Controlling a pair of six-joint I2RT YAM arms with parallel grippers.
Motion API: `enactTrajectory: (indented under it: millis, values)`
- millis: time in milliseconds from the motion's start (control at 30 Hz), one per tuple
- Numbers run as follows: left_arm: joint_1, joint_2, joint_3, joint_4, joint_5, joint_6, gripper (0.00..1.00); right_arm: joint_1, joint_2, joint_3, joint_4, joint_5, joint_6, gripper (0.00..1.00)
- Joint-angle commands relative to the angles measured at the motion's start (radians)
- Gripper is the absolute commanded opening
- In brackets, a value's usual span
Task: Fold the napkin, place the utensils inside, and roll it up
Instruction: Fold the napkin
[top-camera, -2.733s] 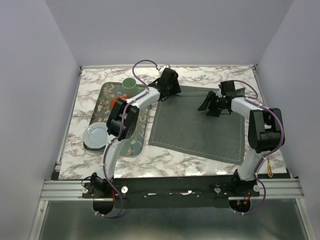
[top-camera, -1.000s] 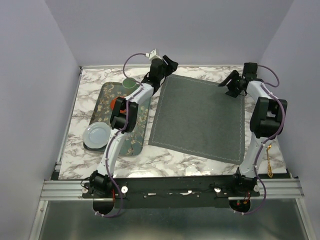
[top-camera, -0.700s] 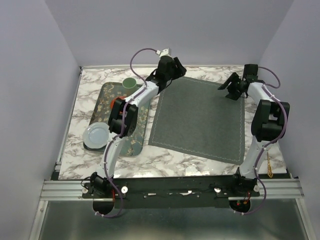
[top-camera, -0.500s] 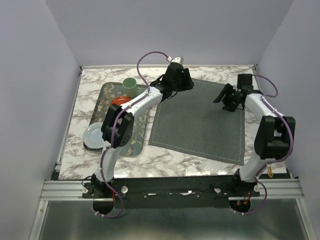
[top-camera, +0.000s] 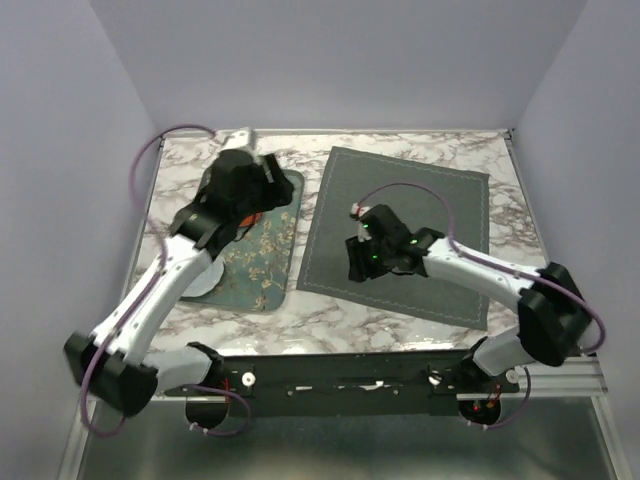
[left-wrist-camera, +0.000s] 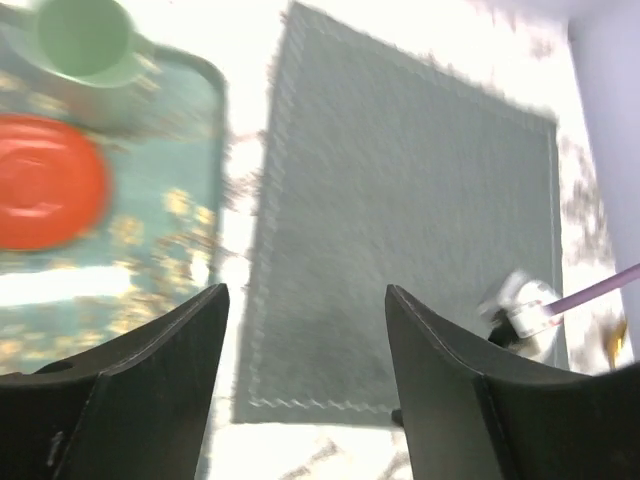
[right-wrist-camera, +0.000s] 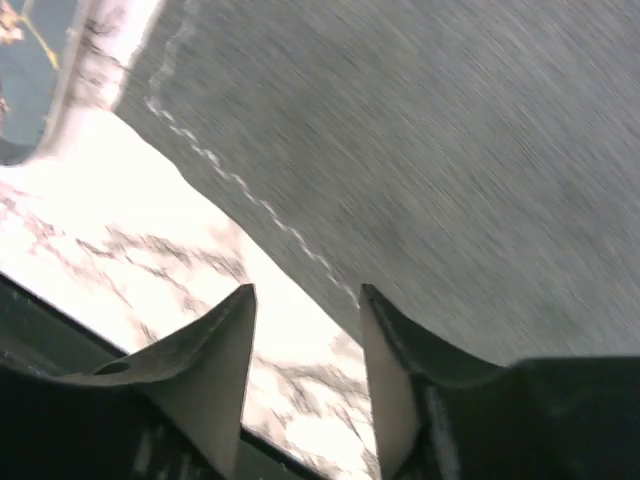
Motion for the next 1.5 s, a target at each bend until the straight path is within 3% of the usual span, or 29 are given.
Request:
enactTrajectory:
  millis: [0, 200, 367, 567, 700, 867, 1133, 1467]
  values:
    - [0.113, -0.236, -0.091, -0.090, -0.085, 0.023, 0.75, 0.189, 0.232, 0.217, 0.033, 0.143, -0.028, 0.44]
    - [0.191, -0.293, -0.139, -0.092, -0.095, 0.062, 0.74, 0.306, 0.472, 0.434, -0.025, 0.223, -0.002, 0.41]
    - [0.205, -0.273, -0.157, -0.072, -0.082, 0.058, 0.73, 0.346, 0.550, 0.566, -0.068, 0.276, -0.017, 0.36]
    - [0.216, -0.235, -0.160, -0.052, -0.061, 0.056, 0.73, 0.351, 0.575, 0.587, -0.074, 0.250, -0.032, 0.23]
    - [0.220, -0.220, -0.165, -0.043, -0.059, 0.060, 0.72, 0.352, 0.575, 0.547, -0.047, 0.233, -0.017, 0.22]
    - [0.231, -0.201, -0.174, -0.022, -0.049, 0.055, 0.71, 0.352, 0.593, 0.547, -0.031, 0.224, -0.028, 0.23]
    - [0.250, -0.207, -0.189, -0.026, -0.070, 0.069, 0.70, 0.354, 0.639, 0.555, -0.021, 0.183, -0.037, 0.41]
    - [0.256, -0.198, -0.197, -0.011, -0.053, 0.067, 0.72, 0.367, 0.665, 0.532, -0.018, 0.176, -0.043, 0.51]
